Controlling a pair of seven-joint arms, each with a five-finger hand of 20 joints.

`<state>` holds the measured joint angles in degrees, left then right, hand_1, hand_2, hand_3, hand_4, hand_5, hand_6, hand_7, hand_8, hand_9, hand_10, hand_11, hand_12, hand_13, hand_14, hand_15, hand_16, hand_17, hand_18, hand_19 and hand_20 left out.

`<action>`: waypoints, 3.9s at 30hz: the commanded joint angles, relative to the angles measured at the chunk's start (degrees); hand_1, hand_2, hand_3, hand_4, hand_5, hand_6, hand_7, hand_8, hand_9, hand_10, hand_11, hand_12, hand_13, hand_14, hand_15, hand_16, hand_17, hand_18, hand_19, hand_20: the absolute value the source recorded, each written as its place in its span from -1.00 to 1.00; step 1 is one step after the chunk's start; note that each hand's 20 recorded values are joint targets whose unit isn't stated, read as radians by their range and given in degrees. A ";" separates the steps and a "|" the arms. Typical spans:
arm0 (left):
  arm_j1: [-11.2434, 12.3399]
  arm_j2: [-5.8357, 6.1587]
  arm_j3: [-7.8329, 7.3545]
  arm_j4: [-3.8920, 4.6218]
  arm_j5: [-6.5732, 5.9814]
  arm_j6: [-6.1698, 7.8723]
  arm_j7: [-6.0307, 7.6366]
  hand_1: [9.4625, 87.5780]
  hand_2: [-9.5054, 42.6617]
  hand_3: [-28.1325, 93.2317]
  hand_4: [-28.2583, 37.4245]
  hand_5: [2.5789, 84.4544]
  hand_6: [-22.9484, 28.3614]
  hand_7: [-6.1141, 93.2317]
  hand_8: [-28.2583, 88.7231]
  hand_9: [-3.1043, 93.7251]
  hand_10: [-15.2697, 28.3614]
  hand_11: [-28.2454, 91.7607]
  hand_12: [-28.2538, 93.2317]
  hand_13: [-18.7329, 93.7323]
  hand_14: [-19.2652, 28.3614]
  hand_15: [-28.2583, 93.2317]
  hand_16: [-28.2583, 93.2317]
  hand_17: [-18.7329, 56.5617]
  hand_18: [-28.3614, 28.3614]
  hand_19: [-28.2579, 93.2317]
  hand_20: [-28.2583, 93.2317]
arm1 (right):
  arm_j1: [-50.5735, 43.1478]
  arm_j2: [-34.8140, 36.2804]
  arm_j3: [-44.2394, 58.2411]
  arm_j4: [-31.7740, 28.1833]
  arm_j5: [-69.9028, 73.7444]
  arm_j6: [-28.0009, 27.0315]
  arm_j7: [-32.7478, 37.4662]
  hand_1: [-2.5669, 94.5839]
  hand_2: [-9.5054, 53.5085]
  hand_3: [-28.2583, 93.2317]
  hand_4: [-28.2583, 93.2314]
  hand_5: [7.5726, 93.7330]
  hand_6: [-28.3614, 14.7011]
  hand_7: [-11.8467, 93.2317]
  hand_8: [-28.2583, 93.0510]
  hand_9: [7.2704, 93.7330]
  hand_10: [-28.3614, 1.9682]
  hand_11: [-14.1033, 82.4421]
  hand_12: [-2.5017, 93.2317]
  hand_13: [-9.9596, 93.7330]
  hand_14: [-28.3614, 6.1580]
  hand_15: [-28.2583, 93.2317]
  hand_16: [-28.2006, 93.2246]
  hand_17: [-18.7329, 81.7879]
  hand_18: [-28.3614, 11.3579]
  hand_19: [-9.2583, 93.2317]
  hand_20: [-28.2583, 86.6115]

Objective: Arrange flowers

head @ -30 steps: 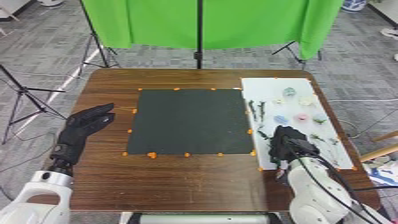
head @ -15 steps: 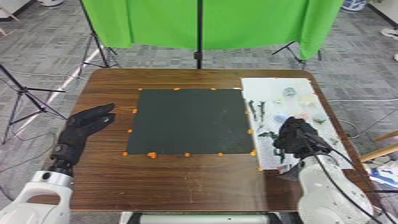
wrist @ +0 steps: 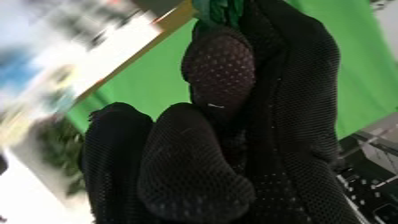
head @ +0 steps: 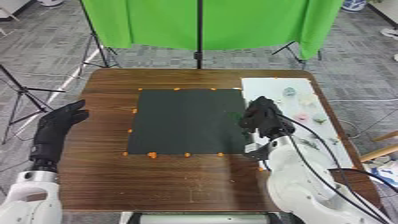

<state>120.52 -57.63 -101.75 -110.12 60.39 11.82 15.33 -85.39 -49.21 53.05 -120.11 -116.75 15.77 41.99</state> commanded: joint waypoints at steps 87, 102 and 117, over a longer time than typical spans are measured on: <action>-4.07 -1.02 6.40 4.32 3.72 -3.39 -5.64 -0.49 -0.51 0.55 -0.82 0.10 0.08 -0.65 -0.62 0.05 0.37 -0.20 -0.36 0.00 0.57 -0.22 -0.56 -0.25 0.42 -0.41 -0.25 | 20.88 -25.07 -24.45 27.03 32.54 13.98 -8.19 0.73 -1.00 -0.93 0.35 0.61 0.04 -0.22 -0.21 0.96 -0.03 -0.13 -0.43 1.00 0.54 0.35 -0.21 0.92 0.22 0.74 0.17; -2.45 -1.27 4.63 3.53 4.10 -3.81 -6.32 -0.46 -0.57 0.53 -0.76 0.10 0.08 -0.64 -0.62 0.05 0.37 -0.20 -0.36 0.00 0.56 -0.22 -0.56 -0.25 0.42 -0.41 -0.25 | 23.86 -17.84 -22.87 20.56 33.14 14.79 -12.59 0.73 -1.00 -0.97 0.36 0.59 0.02 -0.23 -0.22 0.94 -0.06 -0.12 -0.46 1.00 0.51 0.33 -0.21 0.91 0.20 0.72 0.19; -0.24 -1.47 1.85 2.05 5.03 -3.41 -6.52 -0.45 -0.59 0.53 -0.74 0.10 0.08 -0.64 -0.62 0.05 0.37 -0.20 -0.36 0.00 0.56 -0.22 -0.56 -0.25 0.42 -0.41 -0.25 | -0.98 14.95 17.51 -4.31 8.12 -3.99 -14.81 -0.30 -1.00 0.46 -0.75 0.49 0.05 -0.44 -0.64 0.77 -0.05 -0.10 -0.42 0.98 0.39 0.24 0.04 0.72 -0.08 0.96 0.17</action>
<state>119.11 -58.46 -99.19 -107.54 64.41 8.40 9.49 -68.10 -52.41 50.64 -120.03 -94.41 11.60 24.81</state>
